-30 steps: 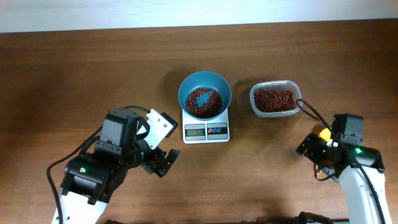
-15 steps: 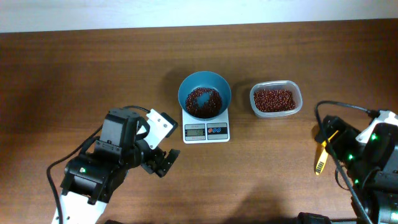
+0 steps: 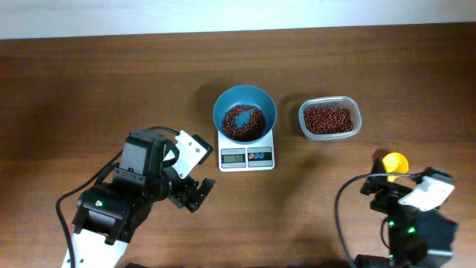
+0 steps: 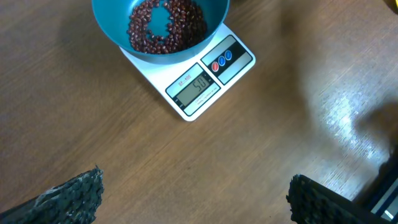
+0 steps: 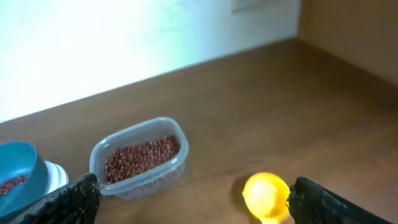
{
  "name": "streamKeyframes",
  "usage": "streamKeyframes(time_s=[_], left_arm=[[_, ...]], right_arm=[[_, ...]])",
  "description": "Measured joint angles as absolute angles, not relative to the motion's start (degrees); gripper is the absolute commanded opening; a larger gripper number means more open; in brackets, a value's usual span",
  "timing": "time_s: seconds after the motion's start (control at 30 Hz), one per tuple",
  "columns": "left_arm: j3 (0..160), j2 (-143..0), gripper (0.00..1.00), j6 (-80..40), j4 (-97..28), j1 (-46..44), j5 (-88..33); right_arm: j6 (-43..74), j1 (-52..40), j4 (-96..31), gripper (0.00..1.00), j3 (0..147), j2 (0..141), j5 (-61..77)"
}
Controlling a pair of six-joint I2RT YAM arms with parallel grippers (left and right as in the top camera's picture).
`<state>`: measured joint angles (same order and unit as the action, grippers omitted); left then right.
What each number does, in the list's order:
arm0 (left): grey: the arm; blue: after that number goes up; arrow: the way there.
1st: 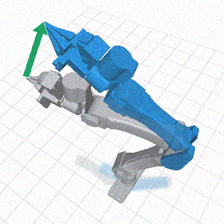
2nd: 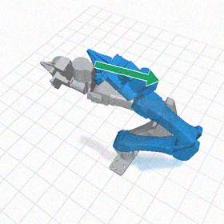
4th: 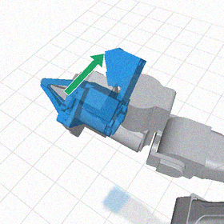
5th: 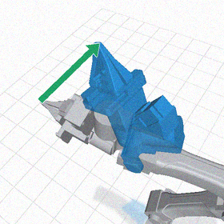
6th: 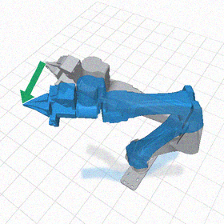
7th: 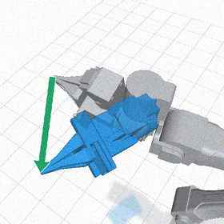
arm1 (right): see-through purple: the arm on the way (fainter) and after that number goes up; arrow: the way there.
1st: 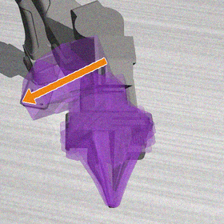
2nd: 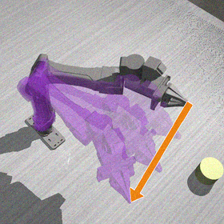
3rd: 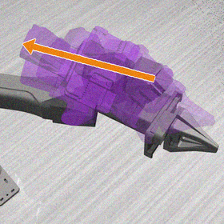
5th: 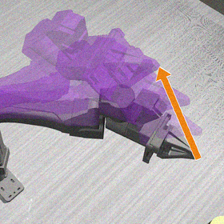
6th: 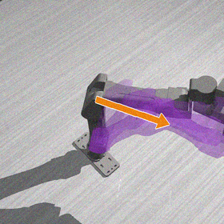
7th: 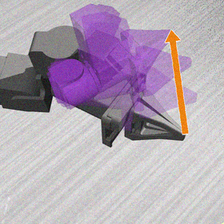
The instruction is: Scoop item into bowl and weigh 50g on scale
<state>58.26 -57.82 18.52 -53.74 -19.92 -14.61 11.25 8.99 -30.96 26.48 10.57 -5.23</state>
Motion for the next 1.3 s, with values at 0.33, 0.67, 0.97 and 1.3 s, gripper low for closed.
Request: streamKeyframes(time_s=[0.33,0.67,0.97,1.3], left_arm=[[58.3,-57.8,0.99,18.5,-53.7,-19.9,-14.6],[58.3,-57.8,0.99,18.5,-53.7,-19.9,-14.6],[58.3,-57.8,0.99,18.5,-53.7,-19.9,-14.6],[58.3,-57.8,0.99,18.5,-53.7,-19.9,-14.6]], right_arm=[[6.9,6.4,-21.6,0.99,15.0,2.9,-5.0],[5.1,4.8,-5.4,0.99,3.8,0.8,-3.7],[1.2,4.4,-4.0,0.99,0.6,0.8,-2.6],[-5.2,4.4,-4.0,0.99,0.6,0.8,-2.4]])
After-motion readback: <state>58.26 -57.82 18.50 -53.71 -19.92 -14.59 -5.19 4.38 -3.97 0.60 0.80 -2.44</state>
